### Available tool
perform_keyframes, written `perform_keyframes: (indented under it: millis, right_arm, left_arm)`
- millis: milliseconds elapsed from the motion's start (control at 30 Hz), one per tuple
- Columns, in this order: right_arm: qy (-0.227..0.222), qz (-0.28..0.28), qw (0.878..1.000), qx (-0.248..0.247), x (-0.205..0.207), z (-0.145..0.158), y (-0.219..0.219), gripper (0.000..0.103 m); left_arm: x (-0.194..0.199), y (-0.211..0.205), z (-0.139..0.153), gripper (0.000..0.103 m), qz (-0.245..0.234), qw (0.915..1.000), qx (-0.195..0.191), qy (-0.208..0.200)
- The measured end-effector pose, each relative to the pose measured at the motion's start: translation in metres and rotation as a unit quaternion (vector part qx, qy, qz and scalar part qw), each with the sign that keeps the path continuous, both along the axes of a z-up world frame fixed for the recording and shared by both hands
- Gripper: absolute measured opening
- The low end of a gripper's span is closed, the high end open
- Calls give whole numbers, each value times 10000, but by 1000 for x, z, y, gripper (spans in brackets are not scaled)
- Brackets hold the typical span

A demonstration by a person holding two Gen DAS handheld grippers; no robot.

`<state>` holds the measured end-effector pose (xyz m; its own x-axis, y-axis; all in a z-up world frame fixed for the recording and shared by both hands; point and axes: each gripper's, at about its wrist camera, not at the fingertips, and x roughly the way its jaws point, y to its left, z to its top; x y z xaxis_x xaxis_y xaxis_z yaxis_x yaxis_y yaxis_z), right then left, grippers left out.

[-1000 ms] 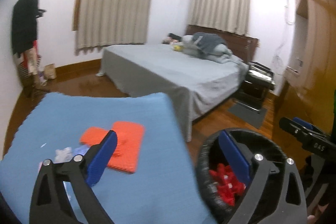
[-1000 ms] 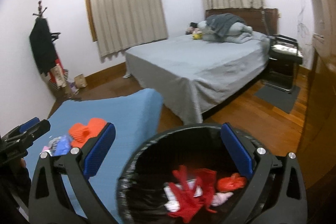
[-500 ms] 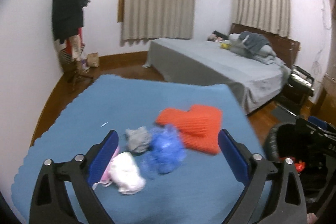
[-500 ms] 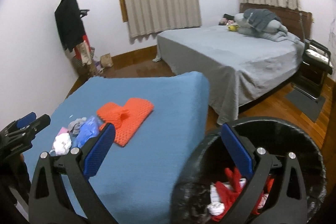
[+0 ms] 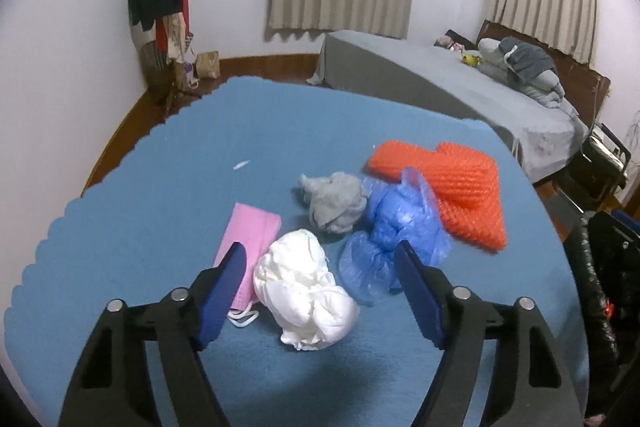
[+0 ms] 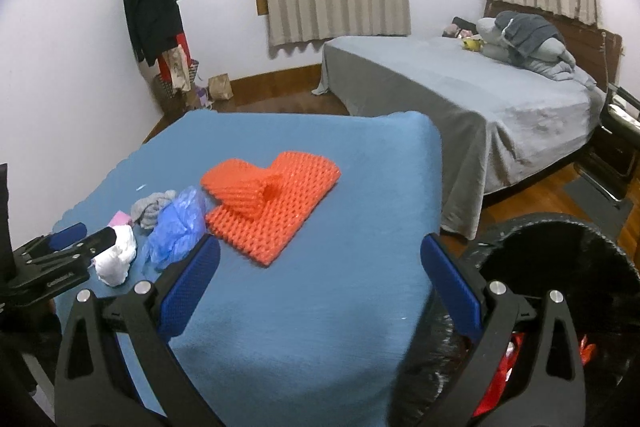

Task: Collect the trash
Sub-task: 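Move the left gripper back to the mat and grasp the white crumpled cloth, then grasp the blue plastic bag with the right gripper while the left gripper holds the white cloth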

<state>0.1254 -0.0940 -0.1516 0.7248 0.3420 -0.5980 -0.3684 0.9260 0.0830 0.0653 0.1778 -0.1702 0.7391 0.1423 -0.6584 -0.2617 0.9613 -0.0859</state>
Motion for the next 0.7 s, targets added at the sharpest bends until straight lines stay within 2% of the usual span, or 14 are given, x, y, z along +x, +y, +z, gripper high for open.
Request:
perform_keyframes:
  millis: [100,267,333,400,500,700]
  right_arm:
    - [45,34,10000,-27,3,-4,4,98]
    - [118,65,9999,-51,7,-10,9,98]
    - [151,78,9998,-47,8,-11,11,98]
    - [161,96,9998,-51,10,-12,14,98]
    - [159,132,9998,-35,10,-12,17,98]
    - [111,242,9996,-15,8,-9,22,98]
  left_arm:
    - [6,2,-11,68,-12,9999,-58,161]
    - [13,2,-20,68,8,9995,-40,312]
    - [17,3,-21,61,65,9992,7,386]
    - [17,3,-21,43,133,9991,22,394]
    - [16,7,-19,32,222,9991,-45,363]
    - [4,5,-4,29,100,9999,-65,108]
